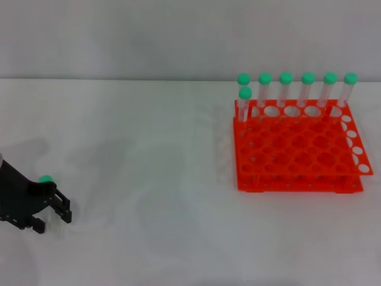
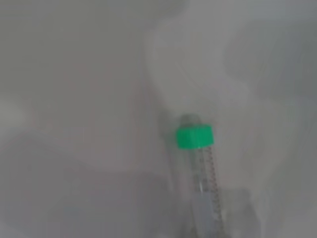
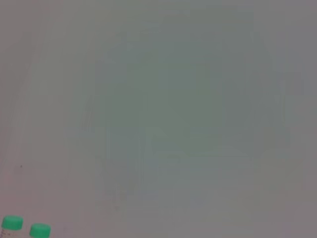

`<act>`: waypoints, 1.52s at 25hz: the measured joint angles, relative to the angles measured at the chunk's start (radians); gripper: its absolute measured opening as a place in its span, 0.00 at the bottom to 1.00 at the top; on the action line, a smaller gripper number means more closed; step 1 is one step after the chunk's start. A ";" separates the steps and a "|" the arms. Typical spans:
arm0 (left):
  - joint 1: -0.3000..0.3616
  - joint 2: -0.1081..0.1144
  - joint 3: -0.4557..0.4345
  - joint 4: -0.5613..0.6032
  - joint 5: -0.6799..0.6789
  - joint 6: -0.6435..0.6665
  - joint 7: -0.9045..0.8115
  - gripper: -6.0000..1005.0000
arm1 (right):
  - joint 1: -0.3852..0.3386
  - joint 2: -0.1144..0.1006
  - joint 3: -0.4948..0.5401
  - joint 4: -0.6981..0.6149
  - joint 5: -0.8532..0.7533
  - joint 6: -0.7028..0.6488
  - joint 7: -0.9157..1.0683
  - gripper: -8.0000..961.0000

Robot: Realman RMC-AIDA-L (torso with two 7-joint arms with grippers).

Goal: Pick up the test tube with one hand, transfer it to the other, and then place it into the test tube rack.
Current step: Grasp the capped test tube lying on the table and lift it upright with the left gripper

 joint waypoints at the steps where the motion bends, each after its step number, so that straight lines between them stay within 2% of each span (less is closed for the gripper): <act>1: 0.002 0.000 0.001 -0.001 0.000 -0.006 0.001 0.58 | 0.000 0.000 0.000 0.000 0.000 0.001 0.000 0.88; 7: 0.008 0.000 0.002 -0.002 0.000 -0.030 0.007 0.57 | 0.001 0.000 -0.002 0.000 0.001 0.002 0.000 0.88; 17: 0.009 0.000 0.002 -0.006 0.000 -0.043 0.010 0.47 | 0.005 0.000 0.002 0.002 0.004 0.008 0.000 0.88; 23: 0.009 0.002 0.002 -0.024 0.000 -0.046 0.010 0.30 | 0.007 0.000 0.002 0.002 0.004 0.008 0.000 0.88; 29: 0.009 -0.001 0.009 -0.025 0.000 -0.054 0.010 0.30 | 0.009 0.000 -0.001 0.002 0.006 0.009 0.000 0.88; 38: -0.001 -0.001 0.040 -0.025 0.000 -0.070 0.010 0.26 | 0.009 0.000 -0.002 0.000 0.006 0.017 0.000 0.88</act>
